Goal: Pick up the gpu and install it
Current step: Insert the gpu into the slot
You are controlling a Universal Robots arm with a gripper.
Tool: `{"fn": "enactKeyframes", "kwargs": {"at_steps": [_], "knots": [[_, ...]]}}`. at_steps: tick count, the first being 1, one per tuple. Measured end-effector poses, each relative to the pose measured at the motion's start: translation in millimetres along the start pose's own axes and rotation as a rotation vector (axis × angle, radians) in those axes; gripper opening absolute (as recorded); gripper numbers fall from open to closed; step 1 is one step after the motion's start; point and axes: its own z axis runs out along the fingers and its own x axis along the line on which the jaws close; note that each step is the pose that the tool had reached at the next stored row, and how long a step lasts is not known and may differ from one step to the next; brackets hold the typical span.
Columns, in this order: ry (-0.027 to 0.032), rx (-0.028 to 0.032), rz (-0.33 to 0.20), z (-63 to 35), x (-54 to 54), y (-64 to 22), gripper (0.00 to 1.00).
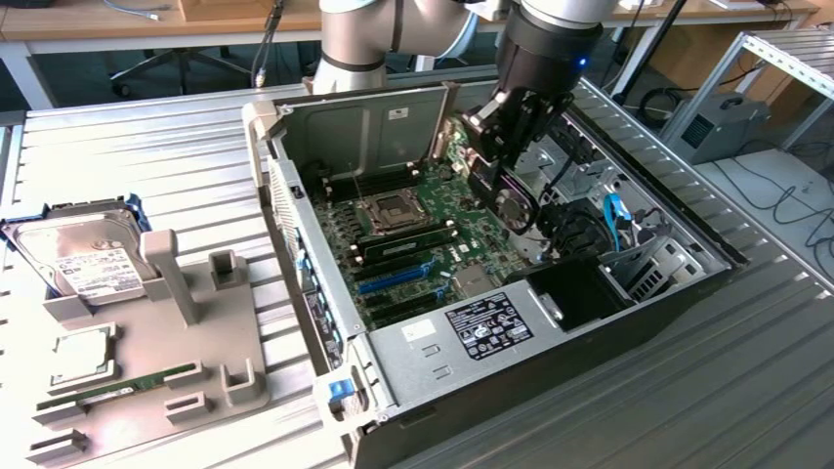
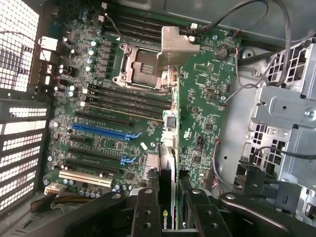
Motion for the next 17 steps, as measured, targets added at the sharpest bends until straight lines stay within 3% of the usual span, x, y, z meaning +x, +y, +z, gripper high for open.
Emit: {"fn": "enactKeyframes", "kwargs": {"at_steps": [4, 13, 14, 17], "knots": [[0.0002, -0.0003, -0.011, 0.0, 0.0, 0.0, 0.26], [0.0039, -0.0054, -0.204, 0.0, 0.0, 0.0, 0.26], [0.0048, -0.0066, -0.250, 0.0, 0.0, 0.0, 0.26], [0.0051, -0.0070, -0.264, 0.0, 0.0, 0.0, 0.26]]}}
